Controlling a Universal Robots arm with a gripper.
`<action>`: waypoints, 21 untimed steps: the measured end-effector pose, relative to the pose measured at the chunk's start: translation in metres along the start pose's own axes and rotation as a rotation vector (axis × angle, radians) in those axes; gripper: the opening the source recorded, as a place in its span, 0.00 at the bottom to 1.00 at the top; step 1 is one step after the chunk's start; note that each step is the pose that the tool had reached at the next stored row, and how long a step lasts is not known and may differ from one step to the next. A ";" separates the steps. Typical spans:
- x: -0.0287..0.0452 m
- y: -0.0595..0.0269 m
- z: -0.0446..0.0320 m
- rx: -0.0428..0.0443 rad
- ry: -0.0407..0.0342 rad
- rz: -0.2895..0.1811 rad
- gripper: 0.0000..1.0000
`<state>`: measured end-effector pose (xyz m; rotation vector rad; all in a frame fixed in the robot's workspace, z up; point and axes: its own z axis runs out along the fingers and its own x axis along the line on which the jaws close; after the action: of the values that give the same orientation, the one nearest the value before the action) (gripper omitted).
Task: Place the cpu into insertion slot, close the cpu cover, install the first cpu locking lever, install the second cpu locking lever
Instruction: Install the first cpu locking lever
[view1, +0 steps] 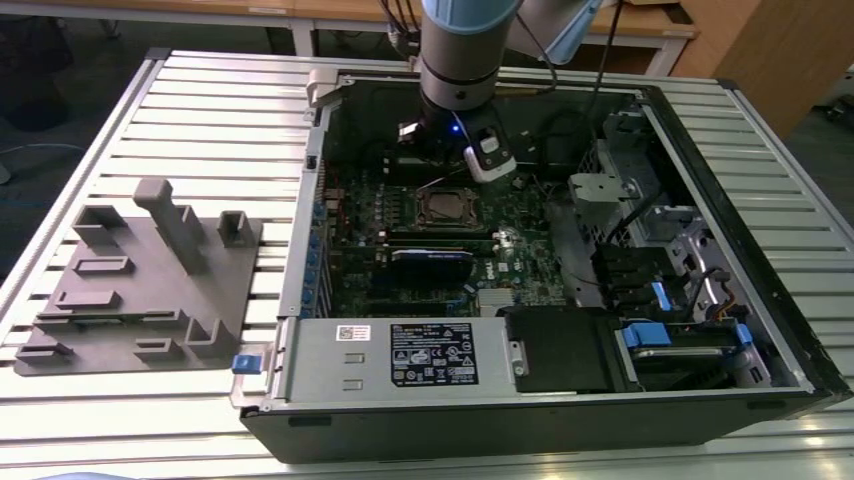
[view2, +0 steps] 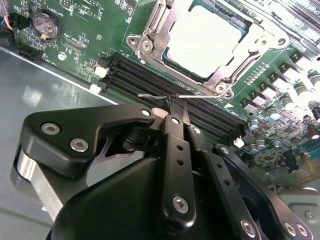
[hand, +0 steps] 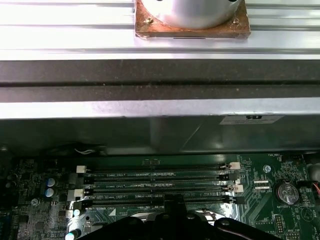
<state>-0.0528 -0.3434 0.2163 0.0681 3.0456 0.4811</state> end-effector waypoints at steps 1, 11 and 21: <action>0.0000 -0.0001 0.0003 -0.0002 -0.0001 0.000 0.11; -0.0012 -0.0022 0.0069 0.0004 -0.0008 0.001 0.11; -0.0042 -0.0009 0.0116 0.0044 -0.0013 0.002 0.11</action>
<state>-0.0479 -0.3410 0.2052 0.0722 3.0457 0.4743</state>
